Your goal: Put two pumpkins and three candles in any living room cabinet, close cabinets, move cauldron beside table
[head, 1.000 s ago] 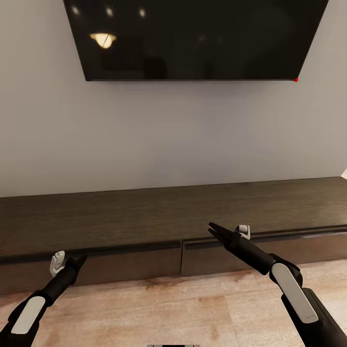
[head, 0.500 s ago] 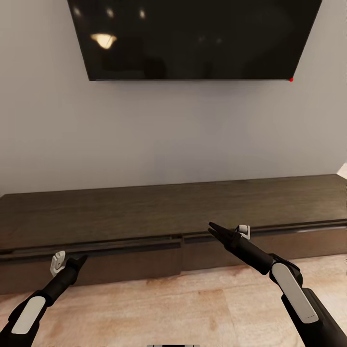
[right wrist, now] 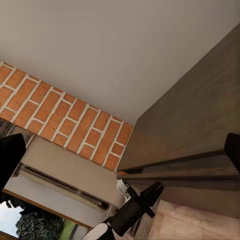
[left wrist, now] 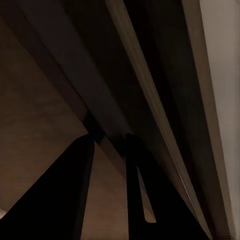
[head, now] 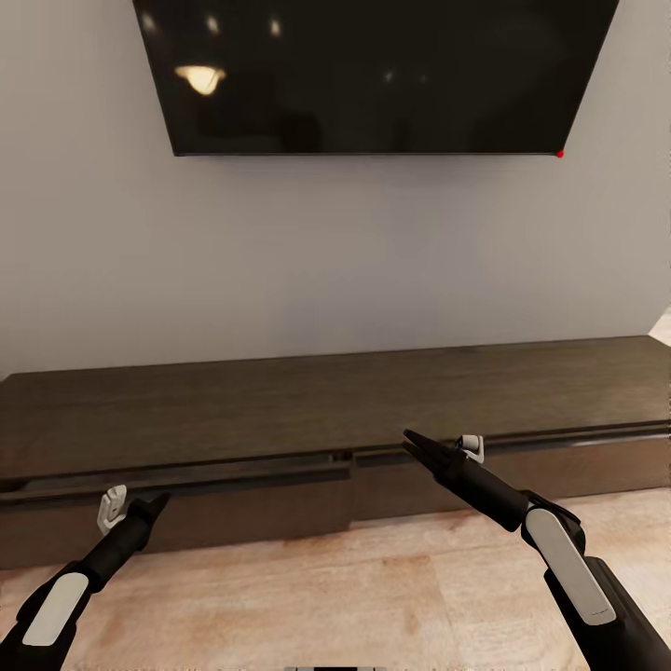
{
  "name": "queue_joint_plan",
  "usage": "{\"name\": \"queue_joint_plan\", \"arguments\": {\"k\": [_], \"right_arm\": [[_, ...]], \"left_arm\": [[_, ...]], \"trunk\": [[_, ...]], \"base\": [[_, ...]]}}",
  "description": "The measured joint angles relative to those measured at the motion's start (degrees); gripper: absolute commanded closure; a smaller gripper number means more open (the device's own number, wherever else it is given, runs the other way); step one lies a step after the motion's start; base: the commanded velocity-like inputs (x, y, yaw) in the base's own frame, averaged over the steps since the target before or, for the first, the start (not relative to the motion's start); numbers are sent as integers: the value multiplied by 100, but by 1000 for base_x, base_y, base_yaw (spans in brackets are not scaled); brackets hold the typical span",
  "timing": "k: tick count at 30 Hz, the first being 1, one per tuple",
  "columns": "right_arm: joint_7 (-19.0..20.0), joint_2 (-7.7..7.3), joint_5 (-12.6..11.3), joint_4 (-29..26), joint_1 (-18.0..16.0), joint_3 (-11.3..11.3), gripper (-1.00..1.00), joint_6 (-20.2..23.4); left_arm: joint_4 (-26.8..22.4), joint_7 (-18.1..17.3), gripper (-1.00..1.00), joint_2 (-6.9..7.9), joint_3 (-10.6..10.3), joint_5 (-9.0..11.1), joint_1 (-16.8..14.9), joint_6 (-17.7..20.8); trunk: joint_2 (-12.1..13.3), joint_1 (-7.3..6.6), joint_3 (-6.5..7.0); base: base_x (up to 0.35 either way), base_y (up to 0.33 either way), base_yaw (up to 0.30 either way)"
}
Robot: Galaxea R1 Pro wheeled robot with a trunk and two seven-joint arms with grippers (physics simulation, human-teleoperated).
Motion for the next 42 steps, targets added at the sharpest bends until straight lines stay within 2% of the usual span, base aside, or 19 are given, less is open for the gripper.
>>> {"name": "queue_joint_plan", "arguments": {"k": [11, 32, 42], "right_arm": [[0, 1, 0, 1, -2, 0, -100, 0], [0, 1, -1, 1, -1, 0, -100, 0], [0, 0, -1, -1, -1, 0, -100, 0]], "left_arm": [[-9, -3, 100, -1, -27, -7, 1, 6], [-43, -1, 100, 0, -182, -16, 3, 1], [-44, -1, 100, 7, -211, -8, 3, 5]], "trunk": [[0, 1, 0], [0, 1, -1], [0, 0, -1]], "base": [[-131, 0, 0], [-218, 0, 0], [-76, 0, 0]]}}
